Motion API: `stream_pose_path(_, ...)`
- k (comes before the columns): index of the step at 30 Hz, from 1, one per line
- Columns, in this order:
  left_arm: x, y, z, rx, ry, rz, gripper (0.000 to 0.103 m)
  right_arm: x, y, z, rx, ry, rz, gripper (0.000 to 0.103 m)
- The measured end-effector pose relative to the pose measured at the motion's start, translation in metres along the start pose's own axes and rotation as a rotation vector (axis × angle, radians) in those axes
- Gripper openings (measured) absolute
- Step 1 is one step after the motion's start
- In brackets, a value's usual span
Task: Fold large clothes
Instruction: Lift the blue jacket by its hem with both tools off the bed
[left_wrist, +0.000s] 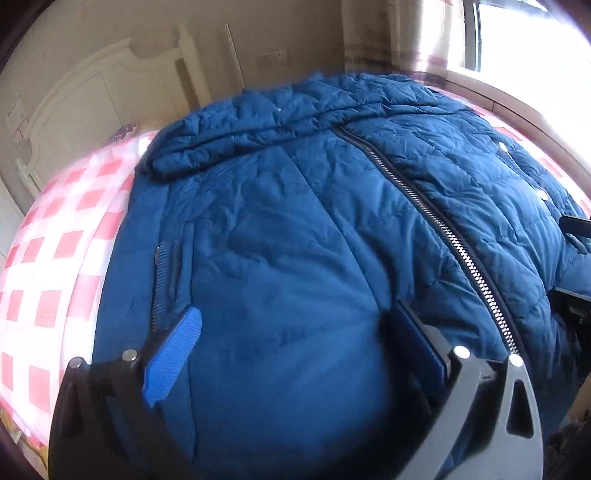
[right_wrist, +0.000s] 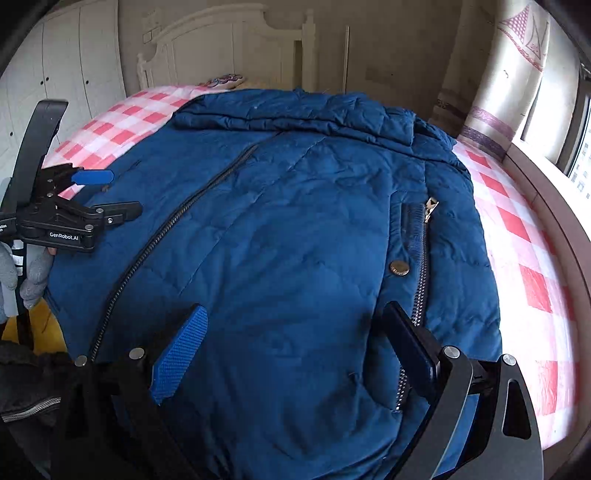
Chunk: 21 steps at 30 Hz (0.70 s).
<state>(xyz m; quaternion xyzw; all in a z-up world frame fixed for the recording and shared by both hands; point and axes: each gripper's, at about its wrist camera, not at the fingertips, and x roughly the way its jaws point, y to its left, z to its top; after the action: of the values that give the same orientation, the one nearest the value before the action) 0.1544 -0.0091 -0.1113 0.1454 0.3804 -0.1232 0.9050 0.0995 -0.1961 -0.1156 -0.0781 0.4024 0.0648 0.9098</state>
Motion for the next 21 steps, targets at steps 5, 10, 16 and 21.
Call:
stream_pose_path(5,-0.018,0.028,-0.010,-0.096,0.001,-0.030,0.101,-0.012,0.001,-0.005,0.039,-0.026,-0.039,0.091)
stream_pose_path(10,-0.029,0.039,-0.048,-0.090,-0.012,-0.021,0.102,-0.030,0.005,-0.025,0.020,-0.089,-0.028,0.091)
stream_pose_path(16,-0.047,0.058,-0.061,-0.124,-0.069,-0.050,0.102,-0.036,-0.001,-0.035,0.033,-0.075,-0.037,0.091)
stream_pose_path(21,-0.079,0.121,-0.097,-0.283,-0.098,-0.109,0.101,-0.081,-0.047,-0.058,0.166,-0.134,-0.088,0.092)
